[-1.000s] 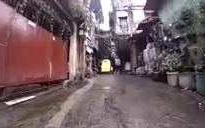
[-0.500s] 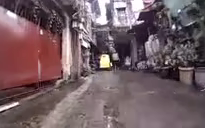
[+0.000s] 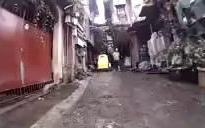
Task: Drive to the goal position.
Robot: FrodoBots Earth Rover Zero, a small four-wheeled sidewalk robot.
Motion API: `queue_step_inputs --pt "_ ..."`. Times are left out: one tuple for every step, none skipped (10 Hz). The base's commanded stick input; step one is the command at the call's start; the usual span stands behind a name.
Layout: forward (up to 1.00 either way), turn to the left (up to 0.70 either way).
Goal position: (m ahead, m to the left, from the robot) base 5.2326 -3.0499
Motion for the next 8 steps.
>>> queue_step_inputs --pt "1.00 0.00" --pt "1.00 0.00" --pt "1.00 0.00" --pt "1.00 0.00" --pt "1.00 0.11" --pt "1.00 0.19" --pt "1.00 0.00" --pt "1.00 0.00"
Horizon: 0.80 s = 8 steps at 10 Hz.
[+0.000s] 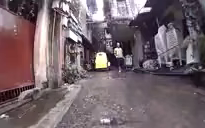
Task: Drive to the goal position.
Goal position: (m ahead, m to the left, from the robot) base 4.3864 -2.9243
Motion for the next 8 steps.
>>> queue_step_inputs --pt "1.00 0.00" --pt "1.00 0.06" --pt "1.00 0.21" --pt "1.00 0.02" --pt "1.00 0.00" --pt "1.00 0.00" --pt "1.00 0.00" --pt "1.00 0.00"
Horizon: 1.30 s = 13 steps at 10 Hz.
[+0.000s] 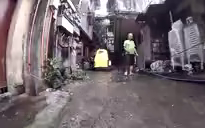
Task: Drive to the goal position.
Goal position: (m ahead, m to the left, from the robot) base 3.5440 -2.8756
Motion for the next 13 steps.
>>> queue_step_inputs --pt "1.00 0.00" --pt "1.00 0.00" --pt "1.00 0.18" --pt "1.00 0.27" --pt "1.00 0.00" --pt "1.00 0.00" --pt "1.00 0.00" --pt "1.00 0.00" --pt "1.00 0.00" --pt "1.00 0.27" --pt "1.00 0.05" --pt "1.00 0.00" --pt "1.00 0.00"
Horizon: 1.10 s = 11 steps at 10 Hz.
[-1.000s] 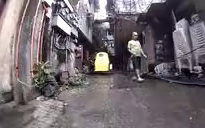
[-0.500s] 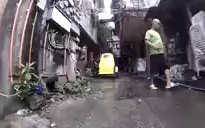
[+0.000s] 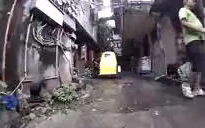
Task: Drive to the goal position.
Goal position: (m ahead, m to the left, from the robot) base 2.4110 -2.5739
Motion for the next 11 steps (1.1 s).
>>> queue_step_inputs --pt "1.00 0.00" --pt "1.00 0.00" --pt "1.00 -0.23" --pt "1.00 -0.27" --pt "1.00 -0.27" --pt "1.00 -0.27" --pt "1.00 -0.21" --pt "1.00 0.00" --pt "1.00 0.00" --pt "1.00 0.00" --pt "1.00 0.00"
